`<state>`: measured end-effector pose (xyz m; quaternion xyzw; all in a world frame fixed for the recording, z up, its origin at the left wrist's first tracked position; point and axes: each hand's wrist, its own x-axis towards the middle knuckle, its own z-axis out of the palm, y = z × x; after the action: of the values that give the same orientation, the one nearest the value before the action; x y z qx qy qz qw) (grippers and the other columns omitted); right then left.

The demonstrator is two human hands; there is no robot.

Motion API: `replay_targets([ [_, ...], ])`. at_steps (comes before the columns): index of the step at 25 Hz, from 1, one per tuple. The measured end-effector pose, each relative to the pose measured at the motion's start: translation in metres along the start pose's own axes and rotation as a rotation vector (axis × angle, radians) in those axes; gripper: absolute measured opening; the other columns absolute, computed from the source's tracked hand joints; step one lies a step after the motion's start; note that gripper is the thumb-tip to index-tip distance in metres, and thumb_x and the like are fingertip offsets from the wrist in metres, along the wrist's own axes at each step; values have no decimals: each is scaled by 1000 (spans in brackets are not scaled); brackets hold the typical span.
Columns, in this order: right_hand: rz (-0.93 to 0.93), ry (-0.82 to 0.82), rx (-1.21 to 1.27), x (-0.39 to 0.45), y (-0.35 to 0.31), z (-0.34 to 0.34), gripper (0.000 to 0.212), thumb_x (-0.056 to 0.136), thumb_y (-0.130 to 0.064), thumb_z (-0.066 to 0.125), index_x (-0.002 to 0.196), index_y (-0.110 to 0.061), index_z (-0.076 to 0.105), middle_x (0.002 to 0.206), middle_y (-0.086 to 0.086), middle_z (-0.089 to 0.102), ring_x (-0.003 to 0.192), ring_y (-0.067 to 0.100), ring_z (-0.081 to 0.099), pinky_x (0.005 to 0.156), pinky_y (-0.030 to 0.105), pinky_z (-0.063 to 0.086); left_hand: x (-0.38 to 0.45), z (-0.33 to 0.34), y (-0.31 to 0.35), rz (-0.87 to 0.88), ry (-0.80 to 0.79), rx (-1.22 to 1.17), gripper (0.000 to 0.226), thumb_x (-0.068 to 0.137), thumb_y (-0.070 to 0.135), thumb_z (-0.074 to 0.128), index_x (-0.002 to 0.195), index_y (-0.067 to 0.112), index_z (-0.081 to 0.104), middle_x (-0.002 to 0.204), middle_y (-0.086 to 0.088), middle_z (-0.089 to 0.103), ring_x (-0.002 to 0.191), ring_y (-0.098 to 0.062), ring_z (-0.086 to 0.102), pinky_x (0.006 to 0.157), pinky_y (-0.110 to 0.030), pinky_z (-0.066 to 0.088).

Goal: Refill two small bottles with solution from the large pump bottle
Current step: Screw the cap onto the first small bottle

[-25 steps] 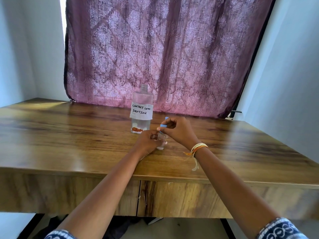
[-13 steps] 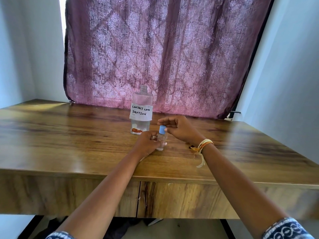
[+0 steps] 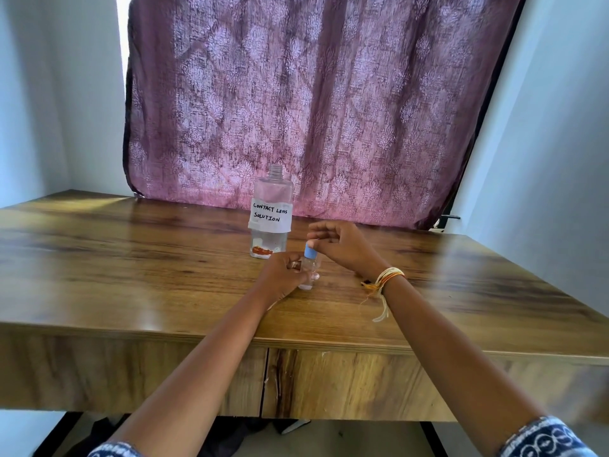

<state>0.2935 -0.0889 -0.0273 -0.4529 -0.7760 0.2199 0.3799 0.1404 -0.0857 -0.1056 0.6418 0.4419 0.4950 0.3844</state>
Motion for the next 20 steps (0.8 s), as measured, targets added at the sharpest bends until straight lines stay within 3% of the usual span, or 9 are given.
replay_targets([
  [3,14,-73,61,-1,0,-6,43,83,14,58,125,3,58,117,17,68,108,18,65,81,13,54,0,1,0,7,9,28,35,73,12,81,107,16,73,84,9,73,80,-2,65,65,-10,47],
  [7,15,-27,62,0,1,-6,36,79,7,70,115,4,64,102,17,72,86,10,67,72,9,53,0,0,-1,23,1,14,31,73,11,81,102,21,74,85,9,74,80,-1,67,69,-13,49],
  [10,29,-4,42,1,5,-3,42,76,-4,78,115,1,64,85,1,69,75,2,63,70,10,52,-1,0,-1,29,2,-10,28,74,7,79,99,20,75,85,7,75,79,0,68,71,-19,55],
  [12,32,-39,58,0,6,-2,53,75,-3,79,124,-2,58,93,0,68,83,7,66,75,14,54,-1,0,0,26,4,-16,27,74,6,79,95,23,75,84,7,75,81,-3,69,74,-20,56],
  [15,23,-85,93,-1,7,-3,60,78,4,72,133,-6,50,113,8,68,99,15,68,85,21,56,-1,-1,0,27,-1,-7,27,73,6,80,85,29,74,75,14,74,74,4,67,66,-13,53],
  [20,17,-21,91,0,6,-2,51,78,8,70,126,-4,54,100,10,73,82,2,67,73,13,54,1,0,-2,22,5,-2,27,72,9,81,85,32,74,77,13,75,76,1,69,74,-20,56],
])
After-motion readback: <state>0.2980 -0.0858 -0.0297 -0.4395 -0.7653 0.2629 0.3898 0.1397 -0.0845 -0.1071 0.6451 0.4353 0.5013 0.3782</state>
